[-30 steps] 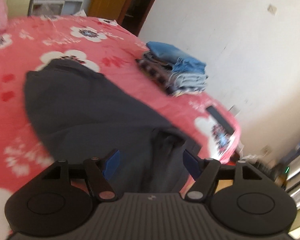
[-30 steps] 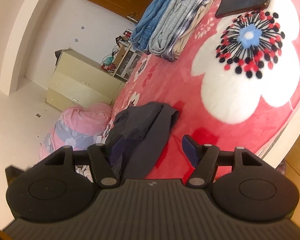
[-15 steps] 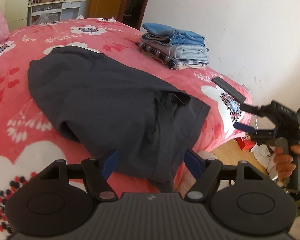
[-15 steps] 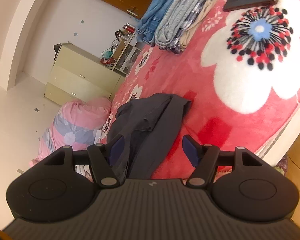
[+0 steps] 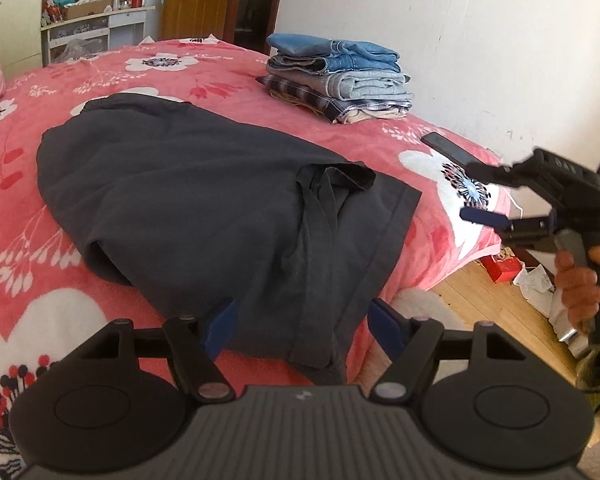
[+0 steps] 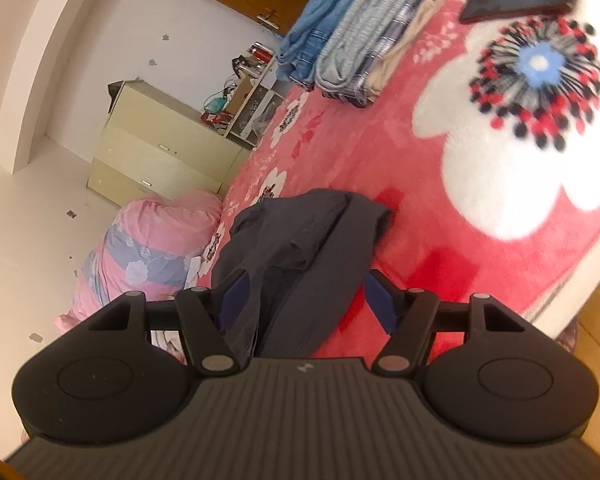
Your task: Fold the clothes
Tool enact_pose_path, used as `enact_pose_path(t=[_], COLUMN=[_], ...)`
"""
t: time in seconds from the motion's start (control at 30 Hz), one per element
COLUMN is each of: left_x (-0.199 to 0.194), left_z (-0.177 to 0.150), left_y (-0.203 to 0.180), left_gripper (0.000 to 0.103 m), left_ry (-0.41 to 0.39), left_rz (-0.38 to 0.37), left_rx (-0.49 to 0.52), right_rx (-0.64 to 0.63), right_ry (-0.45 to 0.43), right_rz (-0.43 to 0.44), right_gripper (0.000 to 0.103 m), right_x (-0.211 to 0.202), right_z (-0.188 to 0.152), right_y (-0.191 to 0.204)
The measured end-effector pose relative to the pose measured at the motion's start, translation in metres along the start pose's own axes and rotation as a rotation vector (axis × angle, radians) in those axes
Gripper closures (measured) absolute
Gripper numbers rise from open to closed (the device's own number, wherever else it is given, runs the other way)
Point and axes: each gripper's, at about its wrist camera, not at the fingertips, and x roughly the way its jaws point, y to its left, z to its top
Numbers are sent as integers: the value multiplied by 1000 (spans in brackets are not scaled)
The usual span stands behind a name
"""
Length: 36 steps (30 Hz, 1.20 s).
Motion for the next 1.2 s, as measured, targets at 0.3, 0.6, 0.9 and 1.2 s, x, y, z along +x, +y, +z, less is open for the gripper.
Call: enact_pose_path(t=[0.3, 0.6, 0.9, 1.2], left_x=[11, 25, 26, 33], left_z=[-3, -10, -17, -19], left_y=[-8, -14, -23, -31], left_gripper=[44, 61, 61, 85], left_ry=[-21, -10, -14, -10], left_rz=[8, 8, 60, 91], left_rx=[70, 131, 198, 228], right_rx=[-1, -18, -58, -22], right_ry=[74, 198, 112, 97], right_rz=[4, -110, -20, -78], right_gripper=[42, 68, 101, 101], right_x=[61, 125, 97, 75], right_z=[30, 45, 59, 70], right_y=[8, 8, 18, -16])
